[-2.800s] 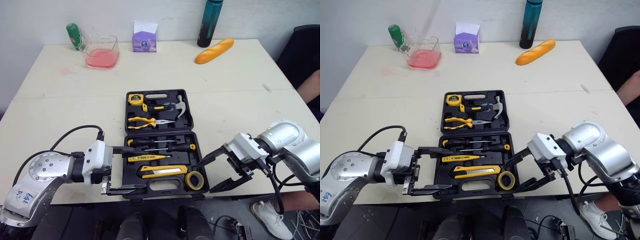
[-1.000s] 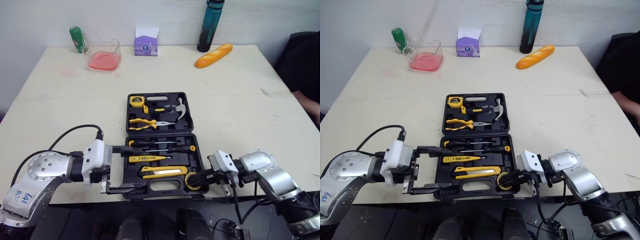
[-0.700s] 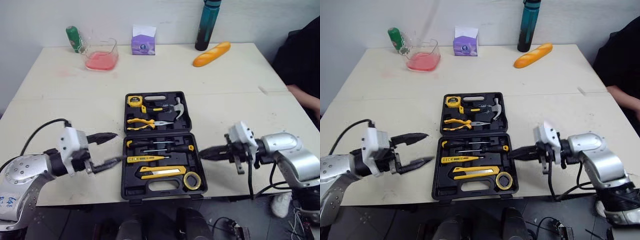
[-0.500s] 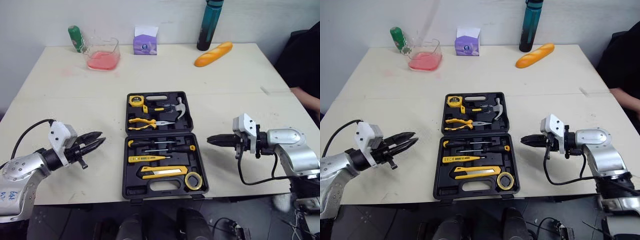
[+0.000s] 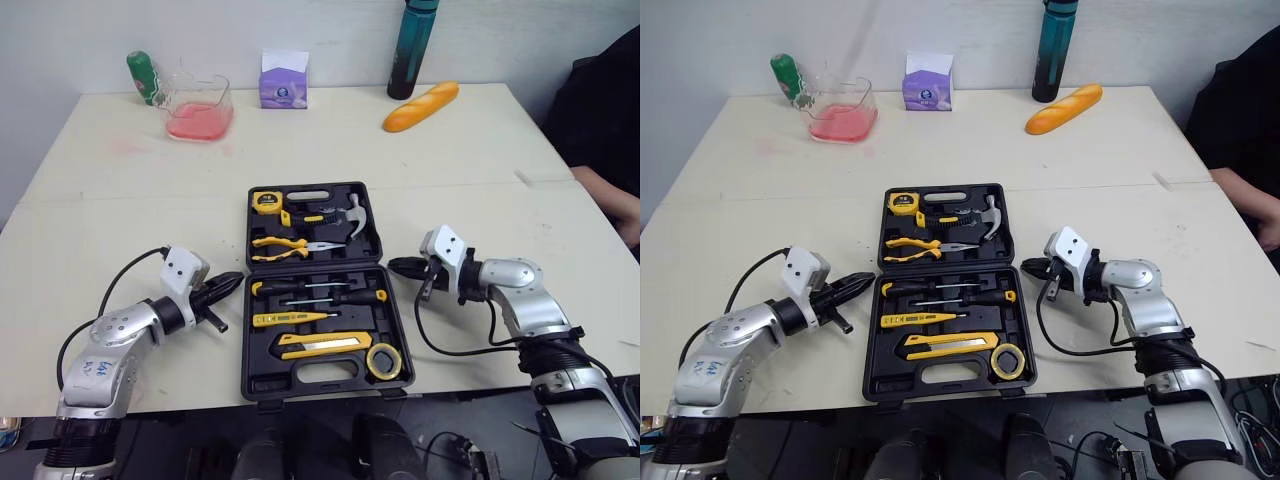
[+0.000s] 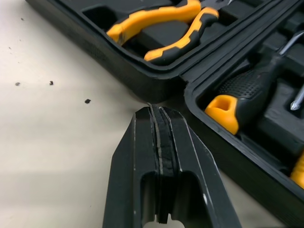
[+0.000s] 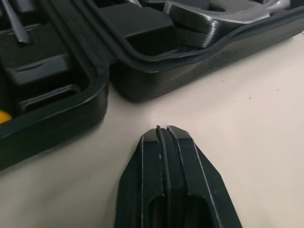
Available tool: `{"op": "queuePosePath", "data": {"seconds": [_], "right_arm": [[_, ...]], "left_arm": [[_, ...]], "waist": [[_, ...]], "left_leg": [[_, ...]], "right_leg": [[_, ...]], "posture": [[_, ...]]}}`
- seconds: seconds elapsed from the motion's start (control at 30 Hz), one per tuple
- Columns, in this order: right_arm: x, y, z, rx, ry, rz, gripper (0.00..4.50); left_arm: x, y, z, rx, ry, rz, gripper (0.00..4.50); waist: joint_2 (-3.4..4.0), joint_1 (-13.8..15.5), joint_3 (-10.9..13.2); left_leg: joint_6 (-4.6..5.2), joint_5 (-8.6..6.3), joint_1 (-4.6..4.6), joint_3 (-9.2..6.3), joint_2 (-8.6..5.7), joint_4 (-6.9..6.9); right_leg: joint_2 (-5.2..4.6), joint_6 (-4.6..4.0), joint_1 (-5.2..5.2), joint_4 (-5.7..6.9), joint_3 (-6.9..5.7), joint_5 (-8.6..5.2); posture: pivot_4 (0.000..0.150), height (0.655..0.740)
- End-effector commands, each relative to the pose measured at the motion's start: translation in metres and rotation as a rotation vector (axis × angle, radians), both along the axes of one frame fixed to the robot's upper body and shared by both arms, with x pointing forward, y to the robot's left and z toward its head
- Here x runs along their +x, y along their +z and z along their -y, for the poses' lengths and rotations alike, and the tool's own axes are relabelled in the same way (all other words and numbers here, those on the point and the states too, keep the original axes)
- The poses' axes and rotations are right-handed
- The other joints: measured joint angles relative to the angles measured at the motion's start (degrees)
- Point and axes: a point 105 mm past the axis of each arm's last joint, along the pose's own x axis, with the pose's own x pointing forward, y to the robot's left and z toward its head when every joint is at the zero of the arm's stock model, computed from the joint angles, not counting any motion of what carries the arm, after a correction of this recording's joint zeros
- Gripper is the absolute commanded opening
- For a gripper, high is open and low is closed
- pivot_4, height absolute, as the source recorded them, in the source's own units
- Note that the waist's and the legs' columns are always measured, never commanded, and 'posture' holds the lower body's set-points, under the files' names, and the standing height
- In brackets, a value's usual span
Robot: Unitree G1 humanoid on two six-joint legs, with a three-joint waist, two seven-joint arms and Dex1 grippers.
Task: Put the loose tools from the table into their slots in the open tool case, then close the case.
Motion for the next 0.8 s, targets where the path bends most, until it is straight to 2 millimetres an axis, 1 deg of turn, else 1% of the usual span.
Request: {"op": "queuePosePath", "data": {"seconds": [0.03, 0.1, 0.3, 0.47, 0.63, 0.8], "right_arm": [[0.003, 0.001, -0.007, -0.004, 0.007, 0.004, 0.00], [0.003, -0.001, -0.009, -0.006, 0.012, -0.003, 0.00], [-0.004, -0.008, -0.018, -0.019, 0.051, -0.040, 0.00], [-0.008, -0.008, -0.016, -0.021, 0.063, -0.061, 0.00], [-0.016, -0.005, -0.014, -0.019, 0.072, -0.095, 0.00], [-0.019, -0.003, -0.014, -0.016, 0.061, -0.102, 0.00]], "left_arm": [[0.004, 0.003, 0.007, 0.015, 0.004, 0.003, 0.05], [0.005, -0.001, 0.008, 0.025, 0.009, -0.017, 0.05], [0.013, -0.001, 0.017, 0.015, 0.003, -0.002, 0.05], [0.016, 0.001, 0.025, 0.019, -0.030, 0.012, 0.05], [0.025, 0.002, 0.046, 0.028, -0.123, 0.011, 0.05], [0.036, 0.003, 0.053, 0.026, -0.139, 0.014, 0.05]], "waist": [[0.00, 0.1, 0.0], [0.00, 0.1, 0.0], [0.00, 0.1, 0.0], [0.00, 0.2, 0.0], [0.00, 0.7, 0.0], [0.00, 1.4, 0.0]], "left_leg": [[0.00, 0.00, 0.00, 0.00, 0.01, 0.01], [0.00, 0.00, 0.00, 0.00, 0.01, 0.00], [0.00, 0.00, 0.01, 0.00, 0.01, 0.00], [0.00, 0.00, 0.00, -0.01, 0.00, 0.01], [0.01, 0.01, -0.01, -0.07, -0.04, 0.02], [0.08, 0.04, -0.01, -0.08, -0.15, 0.03]], "right_leg": [[0.01, 0.00, 0.00, 0.00, 0.00, 0.00], [0.00, 0.00, 0.00, 0.01, 0.00, 0.00], [0.00, 0.00, 0.01, 0.00, 0.00, 0.00], [-0.02, 0.00, 0.02, 0.00, 0.00, 0.00], [-0.06, 0.00, 0.04, -0.01, -0.09, 0.00], [-0.15, 0.04, 0.05, -0.01, -0.09, 0.02]], "posture": [[0.150, 0.7400], [0.150, 0.7400], [0.150, 0.7400], [0.150, 0.7400], [0.150, 0.7400], [0.150, 0.7400]]}}
